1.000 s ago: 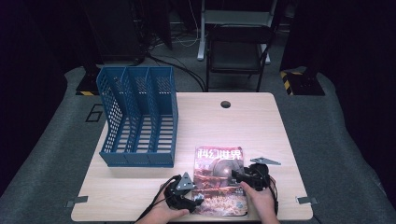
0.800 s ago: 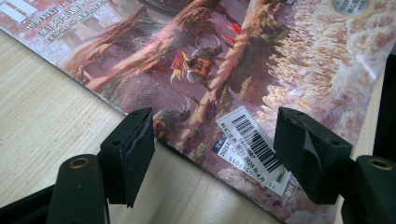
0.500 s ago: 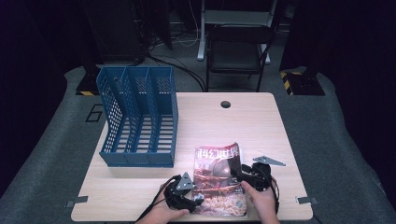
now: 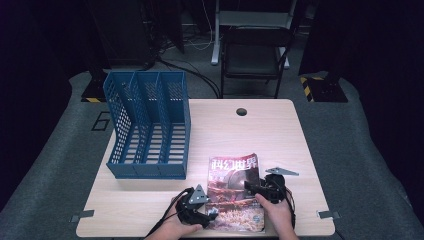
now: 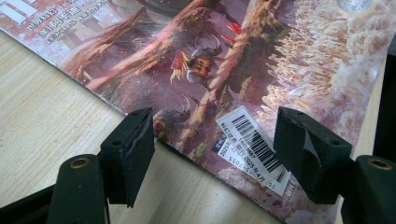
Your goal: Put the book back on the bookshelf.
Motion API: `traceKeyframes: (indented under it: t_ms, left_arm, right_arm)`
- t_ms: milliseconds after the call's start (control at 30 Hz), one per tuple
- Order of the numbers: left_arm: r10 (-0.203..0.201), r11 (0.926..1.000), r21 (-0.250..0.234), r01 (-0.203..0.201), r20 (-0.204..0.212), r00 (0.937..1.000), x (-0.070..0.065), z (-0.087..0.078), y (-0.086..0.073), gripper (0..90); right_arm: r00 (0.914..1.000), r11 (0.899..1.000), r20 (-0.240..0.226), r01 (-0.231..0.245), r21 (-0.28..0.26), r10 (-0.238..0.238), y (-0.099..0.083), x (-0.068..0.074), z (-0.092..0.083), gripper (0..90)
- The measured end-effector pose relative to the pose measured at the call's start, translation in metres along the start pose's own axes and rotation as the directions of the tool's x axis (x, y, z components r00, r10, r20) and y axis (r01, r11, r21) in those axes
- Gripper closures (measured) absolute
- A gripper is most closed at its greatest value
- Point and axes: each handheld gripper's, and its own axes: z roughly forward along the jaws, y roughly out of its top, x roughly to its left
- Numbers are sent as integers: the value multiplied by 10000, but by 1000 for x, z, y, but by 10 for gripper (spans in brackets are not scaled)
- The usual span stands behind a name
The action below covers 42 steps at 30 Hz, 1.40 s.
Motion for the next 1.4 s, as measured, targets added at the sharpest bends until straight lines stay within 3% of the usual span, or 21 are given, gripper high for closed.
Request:
traceKeyframes:
  t_ms: [333, 500, 533, 733, 1033, 1233, 1400]
  left_arm:
    - [43, 10000, 54, -43, -7, 10000, 0, 0, 0, 291]
    - [104, 9999, 11, -104, 21, 9999, 1, -1, -1, 291]
    - [77, 10000, 14, -77, 57, 10000, 1, -1, -1, 291]
    - [129, 9999, 112, -130, 54, 9999, 2, -1, 0, 292]
    - [-4, 10000, -98, 4, -2, 10000, 1, 0, -2, 293]
    - [92, 9999, 110, -93, 60, 9999, 2, -1, 0, 294]
    - [15, 10000, -13, -15, 45, 10000, 2, -1, -1, 303]
  right_arm:
    - [9993, 9997, -377, 36, 247, -27, -3, 2, 3, 494]
    - [9979, 9979, -573, 334, 560, -302, -6, 9, 6, 528]
    - [9965, 9969, -622, 599, 519, -567, -4, 7, 6, 550]
    - [9955, 9961, -927, 290, 831, -213, -2, 2, 4, 667]
    - [9933, 9950, -1022, 626, 778, -545, 0, 1, 3, 774]
    - [9882, 9965, -1528, 185, 815, -58, 2, -3, 1, 814]
    - [9863, 9955, -1607, 517, 788, -385, 5, 0, -1, 833]
